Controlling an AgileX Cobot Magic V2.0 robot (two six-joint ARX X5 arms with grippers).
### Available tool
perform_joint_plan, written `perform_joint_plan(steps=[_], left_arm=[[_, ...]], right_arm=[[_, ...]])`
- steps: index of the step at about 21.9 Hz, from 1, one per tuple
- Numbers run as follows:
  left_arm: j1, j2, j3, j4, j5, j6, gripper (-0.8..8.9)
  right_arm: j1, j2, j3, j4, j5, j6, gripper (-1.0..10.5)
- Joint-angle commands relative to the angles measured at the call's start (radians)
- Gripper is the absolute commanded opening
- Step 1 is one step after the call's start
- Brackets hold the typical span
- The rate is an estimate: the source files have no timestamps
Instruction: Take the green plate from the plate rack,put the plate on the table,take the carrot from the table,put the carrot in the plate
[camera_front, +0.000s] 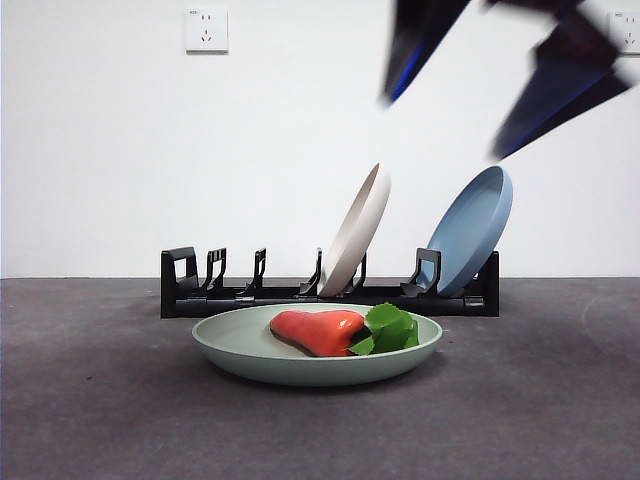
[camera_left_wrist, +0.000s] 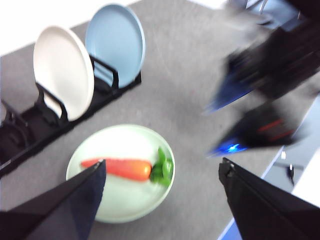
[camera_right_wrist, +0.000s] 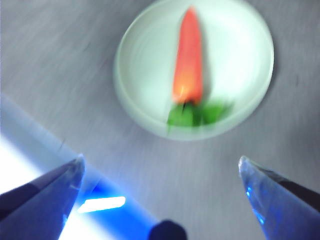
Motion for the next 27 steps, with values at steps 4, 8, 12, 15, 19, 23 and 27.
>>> perform_joint_plan(steps=[4,8,12,15,19,23,27], left_arm=[[-0.004,-0.002,-0.004,-0.079,0.004,-0.002,3.57],[-0.004,-0.002,-0.004,-0.091,0.005,-0.002,-0.07],[-0.004,-0.002,-0.004,-0.094,0.005,-0.002,-0.08],[-0.004,-0.002,-0.004,-0.094,0.003,-0.002,-0.04],[-0.004,-0.002,-0.004,-0.094,-0.003,-0.002,-0.04],[-0.004,-0.002,-0.004,-0.093,-0.002,-0.002,-0.04],[-0.004,-0.002,-0.004,-0.093,-0.002,-0.002,-0.04]], right_arm=[[0.002,-0.204,-0.004,-0.190,-0.028,-0.005,4.1],[0.002,-0.296,-0.004,-0.212,-0.027,-0.005,-0.1],[0.002,-0.311,-0.004,-0.215,-0.024,-0.004,-0.1],[0.002,-0.311,-0.004,-0.215,-0.025,0.007,0.0],[0.002,-0.311,-0.004,-0.215,-0.024,0.006,0.0],[0.001,-0.312,-0.004,-0.215,-0.023,0.006,0.0],[0.002,-0.311,-0.004,-0.215,-0.023,0.006,0.0]])
